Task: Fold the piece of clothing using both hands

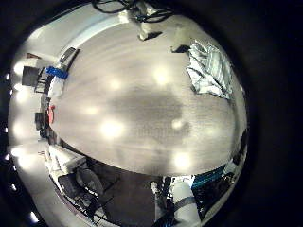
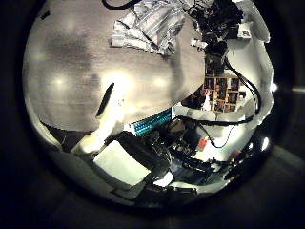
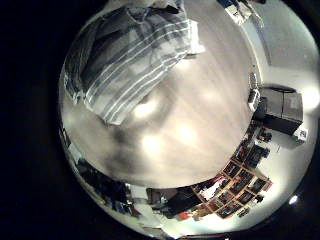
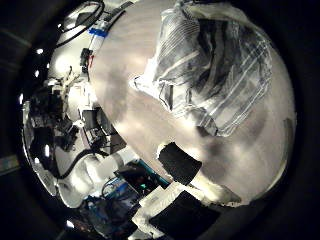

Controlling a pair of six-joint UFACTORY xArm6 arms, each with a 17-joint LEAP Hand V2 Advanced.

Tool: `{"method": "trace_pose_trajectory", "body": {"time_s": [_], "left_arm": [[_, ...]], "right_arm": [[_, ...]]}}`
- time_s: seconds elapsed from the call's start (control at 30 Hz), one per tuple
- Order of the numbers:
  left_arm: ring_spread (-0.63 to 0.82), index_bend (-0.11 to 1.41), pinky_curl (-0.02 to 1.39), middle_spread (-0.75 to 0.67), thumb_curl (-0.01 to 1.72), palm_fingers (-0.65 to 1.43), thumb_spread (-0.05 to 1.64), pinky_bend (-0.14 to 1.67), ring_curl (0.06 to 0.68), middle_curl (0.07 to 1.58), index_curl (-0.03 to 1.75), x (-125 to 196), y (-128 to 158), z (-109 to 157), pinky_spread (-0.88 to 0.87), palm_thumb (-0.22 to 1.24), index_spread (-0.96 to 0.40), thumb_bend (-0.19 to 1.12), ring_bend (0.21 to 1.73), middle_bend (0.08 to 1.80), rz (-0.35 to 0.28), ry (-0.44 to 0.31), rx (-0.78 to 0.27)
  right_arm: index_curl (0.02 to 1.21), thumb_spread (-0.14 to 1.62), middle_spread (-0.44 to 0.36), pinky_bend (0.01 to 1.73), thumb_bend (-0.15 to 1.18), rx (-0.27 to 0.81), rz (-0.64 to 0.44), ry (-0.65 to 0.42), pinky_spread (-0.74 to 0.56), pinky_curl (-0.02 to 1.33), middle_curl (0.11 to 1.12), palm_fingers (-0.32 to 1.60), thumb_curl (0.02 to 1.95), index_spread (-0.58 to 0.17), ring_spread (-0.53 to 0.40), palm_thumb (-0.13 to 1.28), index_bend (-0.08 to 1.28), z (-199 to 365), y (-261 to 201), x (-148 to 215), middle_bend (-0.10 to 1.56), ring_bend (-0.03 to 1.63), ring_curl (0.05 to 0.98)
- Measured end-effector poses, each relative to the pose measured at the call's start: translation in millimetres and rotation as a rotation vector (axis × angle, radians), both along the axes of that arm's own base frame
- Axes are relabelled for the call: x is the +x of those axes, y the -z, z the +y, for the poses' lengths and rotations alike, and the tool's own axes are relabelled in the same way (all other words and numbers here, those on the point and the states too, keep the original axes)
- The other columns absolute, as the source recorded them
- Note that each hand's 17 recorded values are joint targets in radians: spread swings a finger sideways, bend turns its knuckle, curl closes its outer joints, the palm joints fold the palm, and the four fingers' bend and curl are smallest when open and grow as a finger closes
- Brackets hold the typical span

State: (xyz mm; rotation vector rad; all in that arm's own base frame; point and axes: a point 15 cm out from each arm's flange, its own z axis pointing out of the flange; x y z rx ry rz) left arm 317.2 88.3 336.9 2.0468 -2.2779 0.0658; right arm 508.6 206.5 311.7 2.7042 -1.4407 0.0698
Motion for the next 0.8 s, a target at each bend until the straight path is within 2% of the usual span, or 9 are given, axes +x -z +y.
{"method": "trace_pose_trajectory", "body": {"time_s": [0.13,0.3,0.43,0.57,0.8], "left_arm": [[0.45,0.18,0.33,0.27,0.36,0.15,1.15,0.30,0.216,0.33,0.35,-5,2,-2,0.51,0.56,0.04,-0.02,0.58,0.19,0.001,0.000,0.000],[0.45,0.17,0.33,0.26,0.36,0.15,1.15,0.30,0.214,0.34,0.35,-5,1,-2,0.51,0.55,0.03,-0.02,0.58,0.19,-0.003,-0.002,0.000],[0.45,0.18,0.33,0.26,0.36,0.15,1.15,0.30,0.213,0.34,0.35,-4,0,-3,0.51,0.55,0.03,-0.02,0.57,0.19,-0.007,0.001,-0.002],[0.45,0.18,0.32,0.26,0.36,0.15,1.15,0.30,0.211,0.34,0.36,-4,5,-2,0.51,0.55,0.03,-0.02,0.57,0.19,0.000,0.002,-0.005],[0.45,0.18,0.32,0.26,0.36,0.16,1.14,0.29,0.210,0.33,0.36,0,3,-1,0.51,0.55,0.02,-0.02,0.57,0.18,-0.003,0.003,-0.004]], "right_arm": [[0.51,1.15,-0.047,0.41,-0.02,-0.083,-0.059,-0.029,0.49,0.23,0.29,0.24,0.40,-0.519,0.222,0.46,0.84,-3,-2,9,0.19,0.32,0.138],[0.51,1.16,-0.041,0.38,-0.02,-0.127,-0.146,-0.064,0.49,0.23,0.28,0.24,0.39,-0.507,0.221,0.46,0.87,-4,-12,26,0.16,0.28,0.147],[0.47,1.16,-0.039,0.41,-0.02,-0.129,-0.186,-0.108,0.50,0.25,0.27,0.21,0.39,-0.508,0.214,0.47,0.74,2,-21,31,0.17,0.32,0.167],[0.37,1.15,-0.039,0.50,-0.02,-0.116,-0.206,-0.152,0.50,0.27,0.28,0.19,0.39,-0.510,0.212,0.49,0.45,16,-32,26,0.18,0.40,0.198],[0.30,1.14,-0.031,0.60,-0.02,-0.091,-0.221,-0.190,0.51,0.30,0.28,0.17,0.39,-0.510,0.204,0.50,0.17,31,-44,18,0.18,0.48,0.227]]}}
